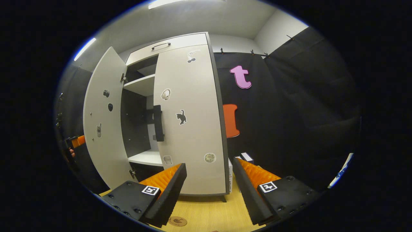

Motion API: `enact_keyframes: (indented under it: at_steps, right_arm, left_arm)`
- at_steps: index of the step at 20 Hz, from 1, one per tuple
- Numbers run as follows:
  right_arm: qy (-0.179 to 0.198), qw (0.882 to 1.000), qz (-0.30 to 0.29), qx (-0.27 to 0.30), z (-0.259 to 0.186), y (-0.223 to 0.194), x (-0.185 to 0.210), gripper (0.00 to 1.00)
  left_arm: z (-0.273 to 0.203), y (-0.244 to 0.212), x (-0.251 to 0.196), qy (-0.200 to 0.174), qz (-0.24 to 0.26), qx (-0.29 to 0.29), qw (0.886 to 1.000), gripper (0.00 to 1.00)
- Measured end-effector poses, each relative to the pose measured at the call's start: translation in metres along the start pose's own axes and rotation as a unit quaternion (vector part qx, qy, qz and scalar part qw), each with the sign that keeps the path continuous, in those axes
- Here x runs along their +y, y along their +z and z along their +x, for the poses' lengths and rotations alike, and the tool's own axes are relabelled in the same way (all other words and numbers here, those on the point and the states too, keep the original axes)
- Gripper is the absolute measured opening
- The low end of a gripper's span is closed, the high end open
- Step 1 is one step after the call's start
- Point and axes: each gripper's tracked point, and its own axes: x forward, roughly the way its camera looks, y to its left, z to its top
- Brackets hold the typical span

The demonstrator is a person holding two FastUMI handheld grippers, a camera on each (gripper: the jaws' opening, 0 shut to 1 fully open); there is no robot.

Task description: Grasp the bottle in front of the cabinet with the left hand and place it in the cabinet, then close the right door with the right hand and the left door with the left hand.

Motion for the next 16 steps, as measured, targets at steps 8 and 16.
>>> enact_keyframes:
  at_steps: [8, 16]
  right_arm:
    - [-0.03, 1.0, -0.004, -0.003, -0.013, 0.002, -0.015, 0.96]
    - [-0.061, 0.998, -0.002, -0.003, -0.022, 0.005, -0.038, 0.97]
  left_arm:
    - [0.015, -0.018, -0.103, -0.11, -0.036, 0.014, 0.993, 0.94]
    - [0.035, -0.022, -0.151, -0.15, -0.066, 0.019, 0.986, 0.91]
